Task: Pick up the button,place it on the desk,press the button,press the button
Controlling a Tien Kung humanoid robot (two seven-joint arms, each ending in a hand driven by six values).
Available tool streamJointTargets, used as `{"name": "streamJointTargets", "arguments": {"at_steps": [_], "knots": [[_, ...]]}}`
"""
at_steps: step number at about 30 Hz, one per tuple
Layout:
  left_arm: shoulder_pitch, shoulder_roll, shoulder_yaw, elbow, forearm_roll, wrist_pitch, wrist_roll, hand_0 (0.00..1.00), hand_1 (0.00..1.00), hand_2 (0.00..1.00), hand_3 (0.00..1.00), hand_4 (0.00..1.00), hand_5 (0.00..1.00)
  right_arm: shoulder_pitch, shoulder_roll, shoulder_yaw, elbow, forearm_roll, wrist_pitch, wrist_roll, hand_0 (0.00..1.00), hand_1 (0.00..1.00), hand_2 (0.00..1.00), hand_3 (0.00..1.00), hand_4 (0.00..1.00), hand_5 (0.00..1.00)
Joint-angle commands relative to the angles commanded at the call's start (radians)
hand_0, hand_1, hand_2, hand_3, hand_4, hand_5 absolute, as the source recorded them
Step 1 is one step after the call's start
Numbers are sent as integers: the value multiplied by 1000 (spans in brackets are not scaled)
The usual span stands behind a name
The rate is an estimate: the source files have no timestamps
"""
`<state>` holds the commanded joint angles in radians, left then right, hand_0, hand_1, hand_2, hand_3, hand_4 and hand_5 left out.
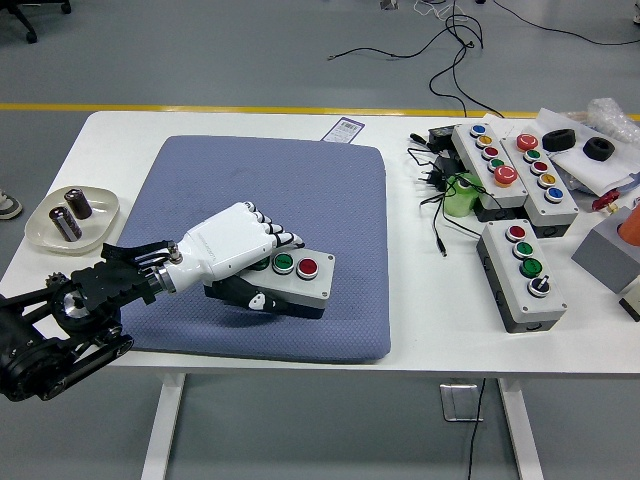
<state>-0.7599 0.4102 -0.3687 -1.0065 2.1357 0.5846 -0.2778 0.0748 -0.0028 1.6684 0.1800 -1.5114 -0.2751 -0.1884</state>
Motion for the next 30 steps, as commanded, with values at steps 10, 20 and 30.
{"name": "streamJointTargets", "arguments": {"at_steps": [10, 20, 30], "knots": [[34, 2, -71, 46, -29, -5, 30, 40, 2, 2, 359, 825, 362, 0, 3, 4, 0, -8, 1, -1, 548, 643, 693, 615, 291, 130], [42, 43, -87, 77, -37, 43, -32, 41, 2, 2, 356, 822, 366, -1, 3, 4, 0, -8, 2, -1, 548, 642, 693, 615, 291, 129], [53, 59, -86, 130, -53, 61, -54, 46, 2, 2, 362, 814, 374, -2, 3, 5, 0, -9, 2, -2, 551, 643, 693, 615, 290, 126]]}}
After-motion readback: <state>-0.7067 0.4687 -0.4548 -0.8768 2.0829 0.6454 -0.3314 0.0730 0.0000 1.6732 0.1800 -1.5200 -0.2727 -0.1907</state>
